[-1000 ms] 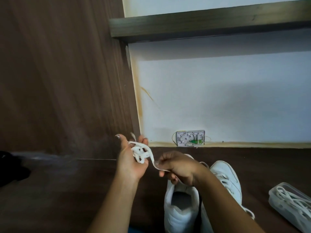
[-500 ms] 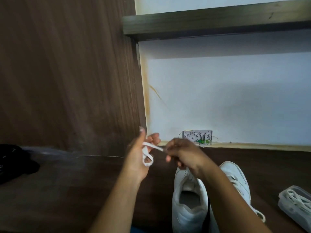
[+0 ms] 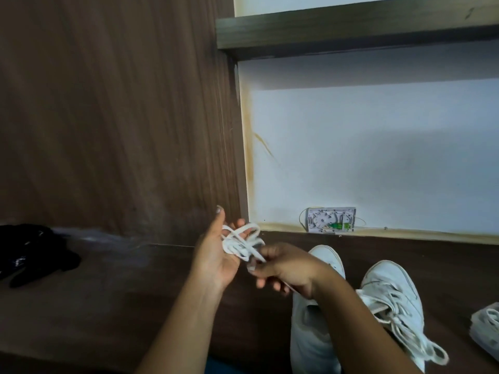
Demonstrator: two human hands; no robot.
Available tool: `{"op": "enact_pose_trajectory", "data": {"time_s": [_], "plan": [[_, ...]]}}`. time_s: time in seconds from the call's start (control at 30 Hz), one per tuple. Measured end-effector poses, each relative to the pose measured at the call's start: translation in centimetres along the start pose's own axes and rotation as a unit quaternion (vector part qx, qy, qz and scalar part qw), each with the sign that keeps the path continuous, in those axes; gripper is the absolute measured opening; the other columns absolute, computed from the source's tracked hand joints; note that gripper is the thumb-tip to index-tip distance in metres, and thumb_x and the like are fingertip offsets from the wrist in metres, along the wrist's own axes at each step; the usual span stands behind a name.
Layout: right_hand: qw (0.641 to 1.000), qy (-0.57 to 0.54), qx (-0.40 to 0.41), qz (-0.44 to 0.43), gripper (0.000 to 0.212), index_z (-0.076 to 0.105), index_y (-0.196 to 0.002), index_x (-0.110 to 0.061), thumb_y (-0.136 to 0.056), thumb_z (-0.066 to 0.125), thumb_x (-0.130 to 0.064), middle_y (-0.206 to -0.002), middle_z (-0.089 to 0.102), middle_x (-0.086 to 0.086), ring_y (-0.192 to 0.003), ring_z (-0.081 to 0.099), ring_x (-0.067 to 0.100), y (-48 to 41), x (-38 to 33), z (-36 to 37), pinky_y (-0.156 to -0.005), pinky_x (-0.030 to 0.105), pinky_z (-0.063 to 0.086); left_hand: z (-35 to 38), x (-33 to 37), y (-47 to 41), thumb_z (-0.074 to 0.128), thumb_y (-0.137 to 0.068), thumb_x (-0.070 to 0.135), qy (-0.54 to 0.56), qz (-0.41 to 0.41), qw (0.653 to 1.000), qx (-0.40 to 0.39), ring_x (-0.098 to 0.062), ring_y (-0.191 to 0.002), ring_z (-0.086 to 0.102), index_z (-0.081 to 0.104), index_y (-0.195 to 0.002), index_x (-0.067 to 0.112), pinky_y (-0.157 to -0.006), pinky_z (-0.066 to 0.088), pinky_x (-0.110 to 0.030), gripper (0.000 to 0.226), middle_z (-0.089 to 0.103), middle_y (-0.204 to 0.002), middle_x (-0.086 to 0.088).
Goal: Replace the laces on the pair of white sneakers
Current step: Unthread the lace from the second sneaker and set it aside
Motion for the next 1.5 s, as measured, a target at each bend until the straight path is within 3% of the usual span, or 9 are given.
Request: {"op": "enact_pose_trajectory", "data": {"time_s": [0.13, 0.3, 0.5, 0.67, 0.87, 0.97, 1.1, 1.37, 1.5], "plan": [[0.980, -0.192, 0.019, -0.050, 0.017, 0.056, -0.077, -0.012, -0.088, 0.055, 0.001, -0.047, 0.050, 0.000, -0.032, 0.029, 0.003, -0.3, -1.6, -0.1, -0.039, 0.012, 0.018, -0.5, 0.4, 0.4, 0.055, -0.087, 0.044, -0.086, 0.031, 0.996, 0.000, -0.009, -0.036, 0.044, 0.048, -0.068, 0.014, -0.041, 0.043, -0.020, 0.036, 0.041, -0.047, -0.001], [0.963, -0.238, 0.085, -0.092, 0.013, 0.057, -0.084, -0.010, -0.091, 0.052, 0.000, -0.055, 0.058, 0.004, -0.040, 0.039, 0.010, 0.1, -2.5, -2.0, -0.038, 0.016, 0.026, 0.1, -1.1, 1.2, 0.047, -0.073, 0.068, -0.395, 0.037, 0.917, -0.037, -0.016, -0.070, 0.064, 0.068, -0.075, 0.016, -0.069, 0.047, -0.028, 0.056, 0.068, -0.069, 0.000], [1.000, 0.007, 0.009, 0.011, 0.016, 0.058, -0.076, -0.015, -0.092, 0.058, -0.015, -0.053, 0.059, -0.004, -0.037, 0.036, 0.005, -0.1, 0.0, 0.2, -0.036, 0.014, 0.025, -0.6, -0.9, 0.2, 0.067, -0.078, 0.037, -0.067, -0.028, 0.997, 0.008, -0.011, -0.052, 0.054, 0.055, -0.071, 0.015, -0.055, 0.044, -0.026, 0.026, 0.056, -0.059, 0.001], [0.982, -0.178, 0.054, -0.042, 0.015, 0.057, -0.081, -0.013, -0.088, 0.057, 0.000, -0.056, 0.063, 0.001, -0.041, 0.049, 0.006, -0.3, -1.4, -1.1, -0.040, 0.014, 0.033, -0.7, -1.3, 0.2, 0.061, -0.085, 0.038, -0.146, 0.013, 0.989, 0.012, -0.012, -0.045, 0.050, 0.057, -0.074, 0.016, -0.047, 0.040, -0.022, 0.025, 0.052, -0.051, 0.001], [0.995, 0.078, 0.059, 0.006, 0.015, 0.062, -0.074, -0.016, -0.080, 0.062, -0.003, -0.063, 0.064, 0.002, -0.053, 0.058, 0.010, -1.0, 0.1, 1.0, -0.050, 0.021, 0.049, -1.6, -3.3, 0.2, 0.059, -0.082, 0.055, -0.132, -0.122, 0.982, 0.058, -0.026, -0.067, 0.061, 0.061, -0.082, 0.009, -0.062, 0.049, -0.035, 0.045, 0.063, -0.070, -0.009], [0.980, 0.177, 0.087, 0.005, 0.013, 0.066, -0.070, -0.015, -0.080, 0.060, -0.009, -0.063, 0.066, 0.003, -0.057, 0.065, 0.017, -1.8, 0.9, 1.8, -0.054, 0.026, 0.055, -2.8, -4.4, 0.1, 0.052, -0.083, 0.062, -0.216, -0.184, 0.957, 0.063, -0.025, -0.059, 0.064, 0.065, -0.079, 0.006, -0.062, 0.049, -0.035, 0.058, 0.065, -0.068, -0.011], [0.926, 0.359, 0.112, 0.017, 0.034, 0.064, -0.109, -0.004, -0.077, 0.069, -0.014, -0.108, 0.067, 0.015, -0.102, 0.065, 0.029, -2.7, 2.2, 2.9, -0.082, 0.031, 0.051, -4.7, -6.3, 0.2, 0.056, -0.085, 0.052, -0.357, -0.242, 0.901, 0.056, -0.020, -0.058, 0.053, 0.059, -0.074, 0.014, -0.055, 0.037, -0.024, 0.040, 0.057, -0.059, -0.004], [0.886, 0.454, -0.022, 0.092, 0.035, 0.062, -0.118, -0.004, -0.087, 0.063, -0.019, -0.124, 0.060, 0.016, -0.115, 0.058, 0.030, -2.3, 4.4, 5.3, -0.091, 0.034, 0.046, -5.8, -6.0, -0.4, 0.041, -0.090, 0.002, -0.632, -0.157, 0.758, 0.042, -0.024, -0.060, 0.050, 0.053, -0.061, 0.004, -0.058, 0.039, -0.029, 0.032, 0.051, -0.063, -0.014], [0.868, 0.490, 0.065, 0.038, 0.028, 0.062, -0.113, -0.001, -0.087, 0.056, -0.011, -0.117, 0.062, 0.018, -0.109, 0.061, 0.032, -1.1, 1.2, 2.4, -0.087, 0.035, 0.049, -3.6, -5.4, -0.4, 0.042, -0.096, 0.008, -0.670, -0.053, 0.740, 0.004, -0.021, -0.094, 0.053, 0.058, -0.116, -0.003, -0.093, 0.045, -0.027, 0.028, 0.058, -0.109, -0.018]]}}
Point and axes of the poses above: each hand's wrist, its own y-axis away from the middle knuckle, its own z-axis out of the palm, x = y × z, the point moved 6 cm from there along -y, towards the middle knuckle
